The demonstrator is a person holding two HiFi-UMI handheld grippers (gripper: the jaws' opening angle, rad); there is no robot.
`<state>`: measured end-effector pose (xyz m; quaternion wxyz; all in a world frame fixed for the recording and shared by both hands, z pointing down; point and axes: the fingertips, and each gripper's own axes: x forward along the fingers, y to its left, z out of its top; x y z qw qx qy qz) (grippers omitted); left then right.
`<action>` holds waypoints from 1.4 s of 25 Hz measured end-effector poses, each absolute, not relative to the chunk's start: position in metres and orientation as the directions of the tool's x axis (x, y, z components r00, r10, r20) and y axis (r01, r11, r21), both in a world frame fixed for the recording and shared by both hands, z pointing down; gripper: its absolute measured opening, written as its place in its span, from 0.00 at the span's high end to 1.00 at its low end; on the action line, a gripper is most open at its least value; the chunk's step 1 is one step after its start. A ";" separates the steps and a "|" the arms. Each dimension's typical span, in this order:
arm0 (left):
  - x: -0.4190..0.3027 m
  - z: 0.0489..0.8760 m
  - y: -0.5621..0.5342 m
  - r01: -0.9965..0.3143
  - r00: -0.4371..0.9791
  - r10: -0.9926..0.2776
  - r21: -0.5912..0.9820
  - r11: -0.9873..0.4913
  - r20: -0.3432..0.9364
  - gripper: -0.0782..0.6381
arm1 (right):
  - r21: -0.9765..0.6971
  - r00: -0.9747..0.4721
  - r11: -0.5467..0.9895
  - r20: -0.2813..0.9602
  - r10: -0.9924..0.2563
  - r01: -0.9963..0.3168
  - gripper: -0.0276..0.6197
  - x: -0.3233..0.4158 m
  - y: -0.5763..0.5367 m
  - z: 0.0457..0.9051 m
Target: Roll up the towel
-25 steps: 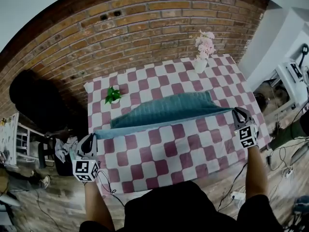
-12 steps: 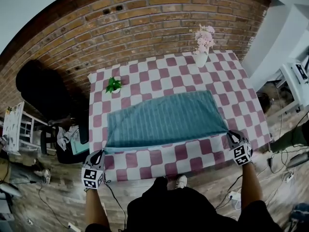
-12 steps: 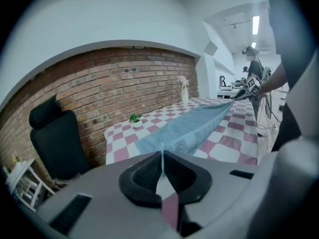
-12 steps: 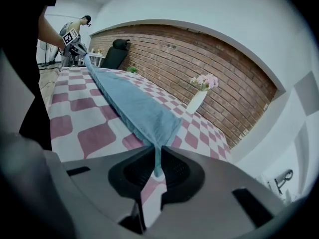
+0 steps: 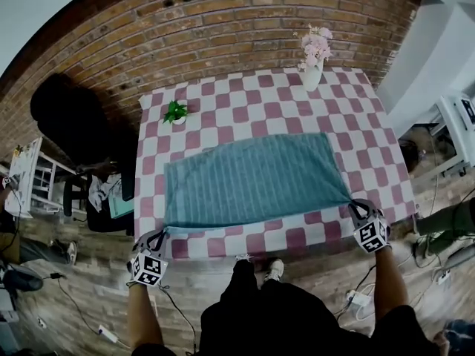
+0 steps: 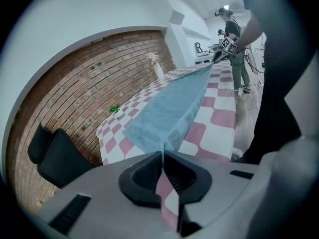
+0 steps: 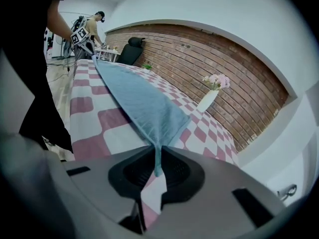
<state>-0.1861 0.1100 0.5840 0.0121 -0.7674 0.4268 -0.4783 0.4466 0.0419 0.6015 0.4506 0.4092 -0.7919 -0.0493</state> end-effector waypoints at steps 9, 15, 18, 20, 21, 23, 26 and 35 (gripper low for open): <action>-0.189 0.612 0.145 -0.800 0.197 -0.601 -0.227 -0.556 0.774 0.54 | 0.295 -0.331 0.687 0.708 -0.624 -0.664 0.73 0.447 0.057 0.618; -0.194 0.579 0.144 -0.983 0.179 -0.797 0.064 -0.174 0.576 0.53 | 0.006 -0.356 0.449 0.599 -0.717 -0.894 0.71 0.455 0.054 0.598; -0.181 0.566 0.144 -0.990 0.128 -0.856 0.111 -0.083 0.501 0.54 | -0.090 -0.315 0.332 0.615 -0.723 -0.939 0.71 0.462 0.061 0.607; -0.167 0.555 0.141 -0.988 0.117 -0.884 0.139 -0.060 0.452 0.57 | -0.127 -0.287 0.269 0.629 -0.723 -0.955 0.71 0.466 0.063 0.615; -0.159 0.549 0.139 -0.987 0.117 -0.896 0.152 -0.057 0.429 0.57 | -0.151 -0.279 0.239 0.635 -0.720 -0.959 0.71 0.467 0.064 0.618; -0.143 0.536 0.136 -0.984 0.120 -0.914 0.168 -0.058 0.387 0.58 | -0.207 -0.272 0.179 0.648 -0.712 -0.962 0.71 0.470 0.065 0.622; -0.123 0.518 0.132 -0.982 0.122 -0.932 0.179 -0.062 0.341 0.60 | -0.310 -0.279 0.086 0.657 -0.701 -0.947 0.72 0.469 0.065 0.622; -0.097 0.507 0.103 -0.974 0.176 -0.934 0.192 -0.119 0.311 0.61 | -0.837 -0.312 -0.407 0.522 -0.794 -0.366 0.73 0.445 0.075 0.624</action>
